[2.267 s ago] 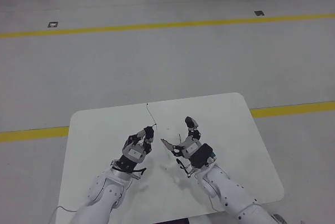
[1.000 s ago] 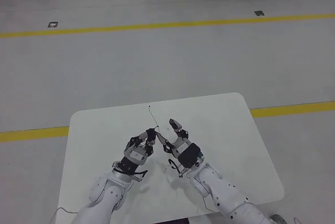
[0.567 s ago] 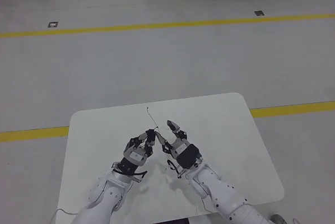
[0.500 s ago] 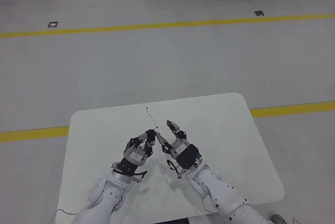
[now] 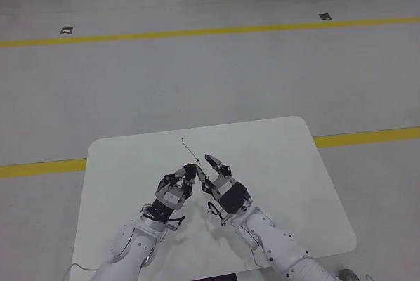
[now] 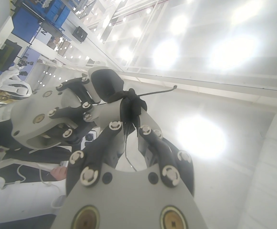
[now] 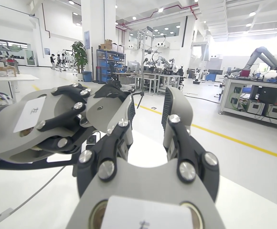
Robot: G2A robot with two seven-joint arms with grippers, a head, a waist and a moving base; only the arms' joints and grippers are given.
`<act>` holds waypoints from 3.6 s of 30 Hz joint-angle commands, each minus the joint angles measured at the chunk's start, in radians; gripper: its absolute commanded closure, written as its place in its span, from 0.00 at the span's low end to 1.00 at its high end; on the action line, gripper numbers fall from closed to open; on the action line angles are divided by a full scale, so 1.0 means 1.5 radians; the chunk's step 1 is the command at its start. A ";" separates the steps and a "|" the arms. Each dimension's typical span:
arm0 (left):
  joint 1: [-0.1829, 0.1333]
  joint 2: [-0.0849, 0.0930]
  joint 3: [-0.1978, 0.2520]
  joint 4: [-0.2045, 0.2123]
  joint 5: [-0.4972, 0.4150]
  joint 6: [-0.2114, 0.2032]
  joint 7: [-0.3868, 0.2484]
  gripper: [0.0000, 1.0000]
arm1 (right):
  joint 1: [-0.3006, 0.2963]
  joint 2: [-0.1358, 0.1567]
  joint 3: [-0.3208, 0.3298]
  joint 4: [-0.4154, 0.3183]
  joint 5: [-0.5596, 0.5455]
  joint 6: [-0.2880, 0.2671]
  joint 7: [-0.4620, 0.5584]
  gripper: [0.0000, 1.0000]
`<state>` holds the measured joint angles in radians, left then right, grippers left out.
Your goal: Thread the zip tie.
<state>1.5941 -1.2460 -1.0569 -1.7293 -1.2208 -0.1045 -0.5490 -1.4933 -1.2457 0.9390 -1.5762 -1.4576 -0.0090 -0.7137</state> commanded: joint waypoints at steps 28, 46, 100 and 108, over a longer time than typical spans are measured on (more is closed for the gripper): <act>0.017 0.001 -0.005 -0.008 0.006 0.003 -0.003 1.00 | -0.016 -0.009 0.007 -0.003 -0.017 -0.009 0.003 0.92; 0.018 0.001 -0.006 -0.006 0.006 0.004 -0.006 1.00 | -0.020 -0.014 0.012 -0.004 -0.026 -0.017 0.005 1.00; 0.012 0.000 -0.017 -0.064 0.010 -0.006 -0.032 1.00 | -0.020 -0.021 0.019 0.020 -0.071 -0.039 -0.007 1.00; 0.010 0.000 -0.019 -0.066 0.006 -0.006 -0.034 1.00 | -0.017 -0.023 0.015 0.028 -0.071 -0.041 -0.004 1.00</act>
<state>1.6100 -1.2456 -1.0854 -1.8273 -1.2119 -0.1137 -0.5992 -1.5186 -1.2800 0.9609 -1.5341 -1.5643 -0.0704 -0.7201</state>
